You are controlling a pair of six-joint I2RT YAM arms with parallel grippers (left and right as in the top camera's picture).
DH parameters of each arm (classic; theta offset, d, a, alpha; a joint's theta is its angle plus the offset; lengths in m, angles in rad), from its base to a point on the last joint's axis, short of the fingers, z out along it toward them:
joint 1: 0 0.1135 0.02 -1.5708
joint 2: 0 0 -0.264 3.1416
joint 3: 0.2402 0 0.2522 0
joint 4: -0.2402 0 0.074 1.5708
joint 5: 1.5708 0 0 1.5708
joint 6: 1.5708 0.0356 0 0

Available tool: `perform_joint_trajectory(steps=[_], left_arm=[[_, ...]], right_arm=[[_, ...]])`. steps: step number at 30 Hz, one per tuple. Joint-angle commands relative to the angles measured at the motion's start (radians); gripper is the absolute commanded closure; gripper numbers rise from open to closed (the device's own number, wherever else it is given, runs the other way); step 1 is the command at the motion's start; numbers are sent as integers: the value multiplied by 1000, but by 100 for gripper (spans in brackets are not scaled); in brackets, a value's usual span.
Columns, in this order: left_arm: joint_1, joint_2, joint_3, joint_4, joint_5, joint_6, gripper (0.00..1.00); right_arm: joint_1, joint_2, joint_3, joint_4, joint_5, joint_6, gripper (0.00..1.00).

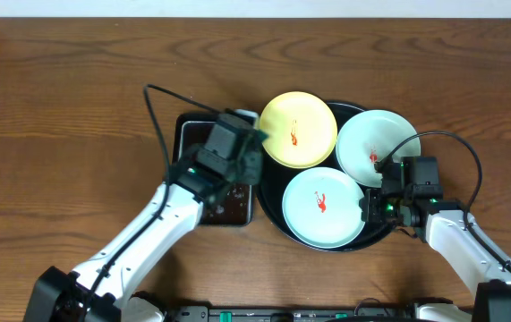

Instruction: Clean dirty plates on tray and stack at the side

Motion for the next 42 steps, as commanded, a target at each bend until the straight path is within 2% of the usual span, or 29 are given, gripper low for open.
perform_joint_trajectory(steps=[1, 10, 13, 16, 20, 25, 32, 36, 42], left_arm=[[-66, -9, 30, 55, 129, -150, 93], [-259, 182, 30, 264, 129, -388, 93], [-320, 267, 30, 340, 135, -442, 93], [-362, 332, 30, 393, 143, -447, 93], [-369, 393, 30, 358, 82, -445, 93], [-330, 403, 30, 169, -39, -443, 92], [-267, 354, 42, 52, -10, -419, 93], [-267, 267, 68, 44, 69, -378, 93], [-285, 184, 71, 140, 69, -378, 93]], right_arm=[[6, 2, -5, -1, 4, 0, 99], [6, 2, -5, -1, 4, 0, 99], [6, 2, -5, -1, 4, 0, 99], [6, 2, -5, -1, 4, 0, 99], [6, 2, -5, -2, 4, 0, 99], [6, 2, -5, -2, 4, 0, 99], [6, 2, -5, -2, 4, 0, 99], [6, 2, -5, -2, 4, 0, 99], [6, 2, -5, -4, 4, 0, 99]])
